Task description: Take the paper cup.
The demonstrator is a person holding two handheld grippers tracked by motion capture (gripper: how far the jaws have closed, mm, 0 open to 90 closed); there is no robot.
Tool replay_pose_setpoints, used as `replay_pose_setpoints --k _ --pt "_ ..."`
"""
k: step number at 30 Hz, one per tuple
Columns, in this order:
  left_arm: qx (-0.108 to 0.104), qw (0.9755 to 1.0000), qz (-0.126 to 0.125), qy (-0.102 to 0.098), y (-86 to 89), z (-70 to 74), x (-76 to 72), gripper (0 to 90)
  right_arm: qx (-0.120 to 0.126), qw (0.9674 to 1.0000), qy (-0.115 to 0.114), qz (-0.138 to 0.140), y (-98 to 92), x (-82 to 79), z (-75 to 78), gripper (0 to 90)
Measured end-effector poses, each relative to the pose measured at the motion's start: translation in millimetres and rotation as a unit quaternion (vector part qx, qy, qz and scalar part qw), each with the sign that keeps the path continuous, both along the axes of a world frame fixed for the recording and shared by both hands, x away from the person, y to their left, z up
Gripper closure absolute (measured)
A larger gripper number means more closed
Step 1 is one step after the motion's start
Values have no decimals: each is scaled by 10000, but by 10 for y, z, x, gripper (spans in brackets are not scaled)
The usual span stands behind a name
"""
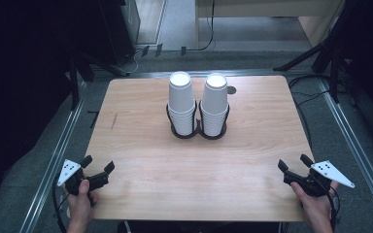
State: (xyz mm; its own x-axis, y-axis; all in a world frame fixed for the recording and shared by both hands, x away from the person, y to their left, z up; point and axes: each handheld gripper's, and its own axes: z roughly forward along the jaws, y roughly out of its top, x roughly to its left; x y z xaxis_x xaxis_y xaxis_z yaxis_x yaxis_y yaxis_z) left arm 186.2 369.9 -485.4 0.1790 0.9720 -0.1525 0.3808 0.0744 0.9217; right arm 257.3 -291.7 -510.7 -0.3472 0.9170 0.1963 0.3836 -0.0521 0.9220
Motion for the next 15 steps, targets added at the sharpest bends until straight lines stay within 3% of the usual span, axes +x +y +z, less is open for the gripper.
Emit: replay_pose_setpoints --k 6,8,9,15 --pt "107 9999 7 7 -27 24 4 18 119 9999 -91 6 23 10 63 151" --pt "-177 9998 -53 -29 -34 62 28 18 189 9996 -206 37 63 17 131 203" --pt "-207 9998 -50 -60 -49 84 39 18 237 9994 -244 69 76 20 154 232" --pt "-69 9999 -33 -143 -154 157 80 64 332 9986 -371 148 151 47 247 304"
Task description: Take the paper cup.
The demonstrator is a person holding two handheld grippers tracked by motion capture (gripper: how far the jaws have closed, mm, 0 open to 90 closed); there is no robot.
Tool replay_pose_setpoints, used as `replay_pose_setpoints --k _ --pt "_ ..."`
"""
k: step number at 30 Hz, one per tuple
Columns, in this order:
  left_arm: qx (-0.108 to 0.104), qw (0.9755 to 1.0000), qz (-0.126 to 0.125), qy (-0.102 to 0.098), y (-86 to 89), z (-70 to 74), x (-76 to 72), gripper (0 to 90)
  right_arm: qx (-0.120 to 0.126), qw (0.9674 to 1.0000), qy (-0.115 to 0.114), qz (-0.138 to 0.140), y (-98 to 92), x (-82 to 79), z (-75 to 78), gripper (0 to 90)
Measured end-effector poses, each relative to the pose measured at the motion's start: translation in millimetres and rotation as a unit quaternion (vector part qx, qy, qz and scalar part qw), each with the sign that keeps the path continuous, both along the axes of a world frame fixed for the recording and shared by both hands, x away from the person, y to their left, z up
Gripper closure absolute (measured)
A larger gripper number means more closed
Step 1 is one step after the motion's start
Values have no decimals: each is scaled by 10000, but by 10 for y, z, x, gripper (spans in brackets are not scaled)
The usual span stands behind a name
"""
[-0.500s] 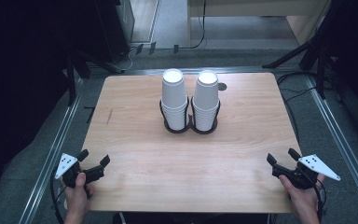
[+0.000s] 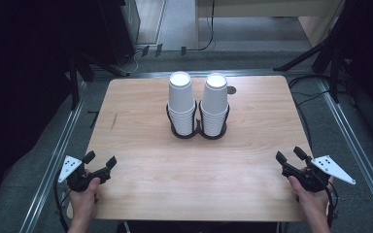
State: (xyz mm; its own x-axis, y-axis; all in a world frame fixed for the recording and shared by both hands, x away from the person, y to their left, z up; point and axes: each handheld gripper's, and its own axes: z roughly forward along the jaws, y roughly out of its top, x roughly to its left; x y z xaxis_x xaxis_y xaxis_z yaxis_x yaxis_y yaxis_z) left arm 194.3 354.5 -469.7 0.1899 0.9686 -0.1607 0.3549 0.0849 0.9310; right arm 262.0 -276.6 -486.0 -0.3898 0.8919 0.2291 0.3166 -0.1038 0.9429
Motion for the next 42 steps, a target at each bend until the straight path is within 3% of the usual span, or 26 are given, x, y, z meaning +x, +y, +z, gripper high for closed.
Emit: replay_pose_setpoints --k 5,7,17,24,32,42 --pt "-25 10000 -60 -23 -65 21 30 75 -7 10000 -10 76 87 23 45 331" --pt "-59 9999 -39 -73 -82 32 38 133 58 9999 -11 95 130 41 58 346" --pt "-162 9997 -168 -96 -190 84 126 143 163 9995 -77 264 327 125 156 393" --pt "-234 9992 -302 -150 -353 140 268 155 165 9989 -177 413 519 220 236 407" --pt "-201 9987 -461 -50 -491 68 392 156 166 9979 -269 569 667 343 387 413" --pt "-215 9988 -451 15 -460 -10 404 156 135 9965 -403 723 861 511 620 415"
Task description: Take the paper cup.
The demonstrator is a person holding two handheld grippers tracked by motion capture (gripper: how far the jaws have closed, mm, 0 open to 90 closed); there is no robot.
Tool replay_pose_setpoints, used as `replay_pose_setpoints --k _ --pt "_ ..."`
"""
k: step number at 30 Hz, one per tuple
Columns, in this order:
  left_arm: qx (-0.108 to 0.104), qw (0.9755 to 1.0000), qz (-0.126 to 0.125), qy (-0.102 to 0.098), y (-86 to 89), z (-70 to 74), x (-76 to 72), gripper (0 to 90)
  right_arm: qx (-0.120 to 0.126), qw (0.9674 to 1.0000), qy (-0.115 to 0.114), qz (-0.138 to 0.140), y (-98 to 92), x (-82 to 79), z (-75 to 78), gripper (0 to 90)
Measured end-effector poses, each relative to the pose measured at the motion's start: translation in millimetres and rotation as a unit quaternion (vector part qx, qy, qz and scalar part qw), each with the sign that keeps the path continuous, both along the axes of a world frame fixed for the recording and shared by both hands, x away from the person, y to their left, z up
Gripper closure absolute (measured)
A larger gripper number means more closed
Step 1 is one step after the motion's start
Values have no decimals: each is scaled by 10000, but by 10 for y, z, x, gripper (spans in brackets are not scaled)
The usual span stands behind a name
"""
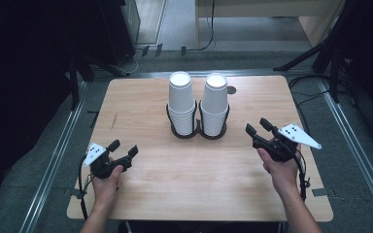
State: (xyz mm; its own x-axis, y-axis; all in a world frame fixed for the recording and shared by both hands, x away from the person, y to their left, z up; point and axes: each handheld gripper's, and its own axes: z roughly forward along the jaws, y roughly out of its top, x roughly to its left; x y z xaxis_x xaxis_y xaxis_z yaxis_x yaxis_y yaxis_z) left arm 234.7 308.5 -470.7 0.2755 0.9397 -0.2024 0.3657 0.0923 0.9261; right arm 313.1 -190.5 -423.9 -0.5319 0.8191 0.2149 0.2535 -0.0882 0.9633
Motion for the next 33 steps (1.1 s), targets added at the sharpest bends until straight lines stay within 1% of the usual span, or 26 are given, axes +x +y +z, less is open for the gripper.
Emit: replay_pose_setpoints --k 5,6,8,9,10,11,12,13,14,16,18,19,22,23,26,28,31,32,33 --pt "69 10000 41 59 35 -62 -10 154 -23 10000 -46 65 114 104 123 409" --pt "136 9999 55 83 48 -87 -16 154 -29 9999 -56 84 138 127 146 405" --pt "133 9999 51 85 54 -105 -20 152 -32 9999 -70 84 158 141 164 401" --pt "176 9998 77 92 57 -130 -25 130 -53 9999 -112 79 222 177 210 386" --pt "176 9998 77 92 57 -130 -25 121 -53 9999 -112 79 222 177 210 386" --pt "165 9998 82 94 62 -132 -26 110 -72 9998 -167 51 276 209 239 370" --pt "171 9998 121 42 64 -129 -31 105 -104 9997 -216 3 301 228 248 363" --pt "171 9998 121 42 64 -129 -31 100 -104 9997 -216 3 301 228 248 363" --pt "184 9998 121 37 61 -136 -34 96 -59 9997 -241 -14 344 264 269 349" --pt "210 9997 109 38 61 -136 -36 91 -39 9997 -248 -33 363 281 279 345" --pt "220 9997 89 16 48 -139 -41 78 -5 9995 -309 -87 417 335 308 335" --pt "271 9996 51 16 47 -140 -43 65 10 9995 -318 -89 434 349 322 330" --pt "271 9996 59 12 43 -142 -41 56 36 9993 -364 -117 465 383 350 324" --pt "269 9996 60 20 43 -144 -40 31 31 9990 -420 -148 485 417 380 318" --pt "271 9996 69 10 46 -145 -39 30 26 9989 -433 -172 502 448 408 315" --pt "265 9996 77 6 42 -145 -42 26 3 9987 -462 -193 532 496 444 293" --pt "248 9997 48 14 44 -146 -42 20 25 9986 -489 -191 559 518 460 267" --pt "226 9997 46 34 46 -148 -40 10 18 9984 -517 -210 591 540 464 210" --pt "207 9998 58 38 48 -149 -39 10 18 9984 -517 -210 591 540 464 210"
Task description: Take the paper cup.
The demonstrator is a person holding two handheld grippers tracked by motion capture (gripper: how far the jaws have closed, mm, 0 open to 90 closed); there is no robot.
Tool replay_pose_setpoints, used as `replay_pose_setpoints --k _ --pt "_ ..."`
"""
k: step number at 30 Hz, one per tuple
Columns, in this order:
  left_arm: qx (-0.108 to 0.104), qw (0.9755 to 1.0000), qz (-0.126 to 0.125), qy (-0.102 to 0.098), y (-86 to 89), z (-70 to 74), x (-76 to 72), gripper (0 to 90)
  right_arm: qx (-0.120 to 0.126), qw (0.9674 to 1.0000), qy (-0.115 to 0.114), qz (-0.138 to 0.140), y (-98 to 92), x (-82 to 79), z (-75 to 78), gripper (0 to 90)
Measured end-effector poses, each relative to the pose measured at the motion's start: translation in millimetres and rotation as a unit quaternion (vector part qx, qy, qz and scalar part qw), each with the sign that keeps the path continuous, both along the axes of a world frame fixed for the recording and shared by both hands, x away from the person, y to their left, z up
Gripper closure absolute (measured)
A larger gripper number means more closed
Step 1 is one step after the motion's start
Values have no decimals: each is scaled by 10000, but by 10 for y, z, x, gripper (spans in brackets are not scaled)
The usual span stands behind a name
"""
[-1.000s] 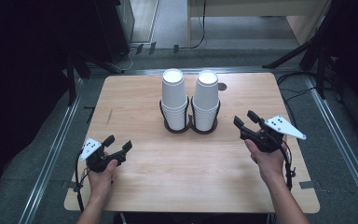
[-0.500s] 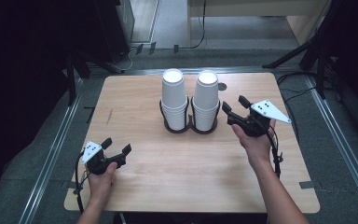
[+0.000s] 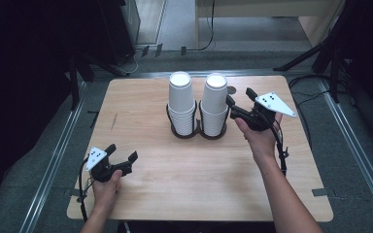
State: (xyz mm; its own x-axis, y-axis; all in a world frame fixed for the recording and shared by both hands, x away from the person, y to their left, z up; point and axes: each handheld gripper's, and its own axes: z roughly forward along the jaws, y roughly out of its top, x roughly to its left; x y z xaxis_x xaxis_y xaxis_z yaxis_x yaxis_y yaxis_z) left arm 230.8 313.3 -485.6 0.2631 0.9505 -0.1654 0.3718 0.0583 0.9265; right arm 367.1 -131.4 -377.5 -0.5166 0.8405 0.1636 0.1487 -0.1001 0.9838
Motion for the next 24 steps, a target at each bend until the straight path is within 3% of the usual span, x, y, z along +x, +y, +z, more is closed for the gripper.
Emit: replay_pose_setpoints --k 1,7,11,18,24 --pt "-27 10000 1 1 4 1 -2 9 9 10000 -25 9 36 23 -7 152" --pt "-46 10000 1 10 9 0 -3 9 25 9995 -247 -220 134 76 -49 87" --pt "-45 10000 -5 10 12 0 -5 9 239 9988 -385 -162 200 85 -80 92" --pt "-72 10000 -15 2 10 0 -4 9 214 9980 -584 -127 414 58 -121 131" --pt "-74 10000 -32 10 19 0 -7 9 350 9976 -537 -260 522 83 -147 198"
